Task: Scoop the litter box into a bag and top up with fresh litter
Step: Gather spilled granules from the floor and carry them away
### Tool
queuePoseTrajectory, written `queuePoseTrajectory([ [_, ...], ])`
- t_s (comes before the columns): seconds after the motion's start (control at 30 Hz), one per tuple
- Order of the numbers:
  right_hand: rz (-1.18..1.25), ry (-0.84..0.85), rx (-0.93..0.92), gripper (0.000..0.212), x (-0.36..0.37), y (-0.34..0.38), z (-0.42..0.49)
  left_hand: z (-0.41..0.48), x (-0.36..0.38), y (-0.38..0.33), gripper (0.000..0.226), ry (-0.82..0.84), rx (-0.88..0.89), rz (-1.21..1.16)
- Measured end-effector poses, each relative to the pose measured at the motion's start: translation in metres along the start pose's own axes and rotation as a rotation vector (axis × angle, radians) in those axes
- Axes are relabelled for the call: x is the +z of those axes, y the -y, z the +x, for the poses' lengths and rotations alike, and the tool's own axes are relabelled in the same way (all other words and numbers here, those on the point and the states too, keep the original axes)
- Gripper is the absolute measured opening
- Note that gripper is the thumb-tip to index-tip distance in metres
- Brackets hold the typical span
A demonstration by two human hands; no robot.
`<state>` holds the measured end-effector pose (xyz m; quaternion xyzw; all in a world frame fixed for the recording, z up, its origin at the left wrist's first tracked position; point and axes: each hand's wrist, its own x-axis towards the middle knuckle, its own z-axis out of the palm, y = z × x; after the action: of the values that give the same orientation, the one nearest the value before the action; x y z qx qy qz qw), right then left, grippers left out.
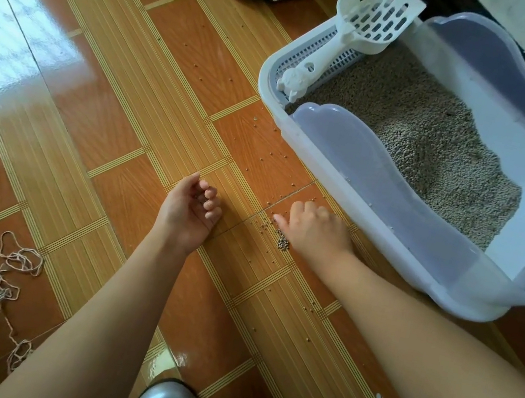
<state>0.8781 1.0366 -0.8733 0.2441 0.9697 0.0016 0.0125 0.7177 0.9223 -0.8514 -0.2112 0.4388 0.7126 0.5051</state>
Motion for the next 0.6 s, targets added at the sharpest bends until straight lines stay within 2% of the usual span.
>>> queuePoseTrajectory([
  [0.1, -0.054, 0.031, -0.063, 0.044, -0.003, 0.007, -0.003, -0.001, 0.001, 0.0, 0.044, 0.0, -0.001, -0.002],
  [0.37, -0.075, -0.042, -0.164, 0.043, 0.004, 0.01, -0.015, -0.003, 0.001, -0.003, 0.037, -0.009, -0.007, -0.007],
  [0.6, -0.057, 0.005, -0.124, 0.034, 0.006, 0.026, -0.019, -0.003, 0.005, -0.002, 0.036, -0.018, -0.013, -0.021],
])
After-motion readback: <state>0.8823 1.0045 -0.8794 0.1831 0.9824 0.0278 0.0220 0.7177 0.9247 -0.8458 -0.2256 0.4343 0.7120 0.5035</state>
